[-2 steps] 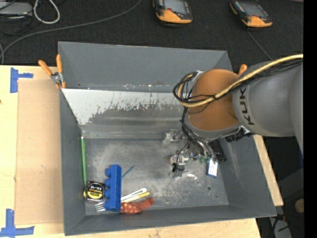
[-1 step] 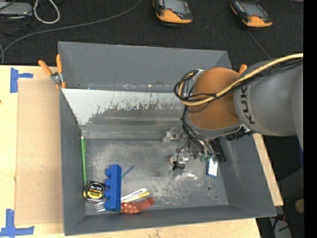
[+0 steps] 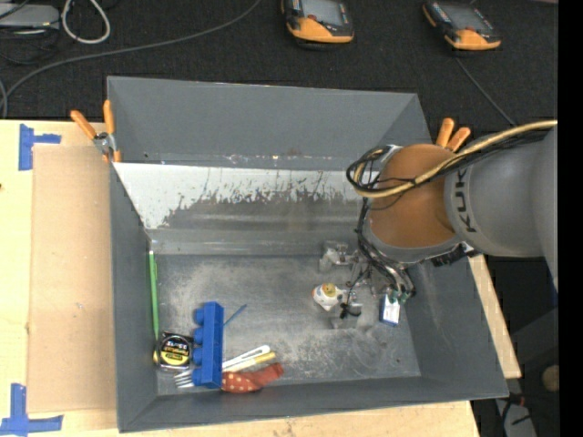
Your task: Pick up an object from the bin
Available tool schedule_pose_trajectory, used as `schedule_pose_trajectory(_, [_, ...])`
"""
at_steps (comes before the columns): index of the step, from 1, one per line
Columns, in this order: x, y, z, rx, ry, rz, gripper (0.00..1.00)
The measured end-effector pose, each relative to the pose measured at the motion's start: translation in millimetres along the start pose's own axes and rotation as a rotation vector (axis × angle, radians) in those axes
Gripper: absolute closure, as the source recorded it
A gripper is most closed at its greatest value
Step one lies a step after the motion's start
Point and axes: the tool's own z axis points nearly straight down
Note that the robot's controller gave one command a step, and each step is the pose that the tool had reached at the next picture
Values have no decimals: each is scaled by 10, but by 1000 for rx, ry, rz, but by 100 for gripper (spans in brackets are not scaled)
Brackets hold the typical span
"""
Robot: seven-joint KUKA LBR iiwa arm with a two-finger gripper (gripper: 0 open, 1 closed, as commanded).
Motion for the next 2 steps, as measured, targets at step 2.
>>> schedule_pose_trajectory(2, [23,95,-374,-2,3,12,0])
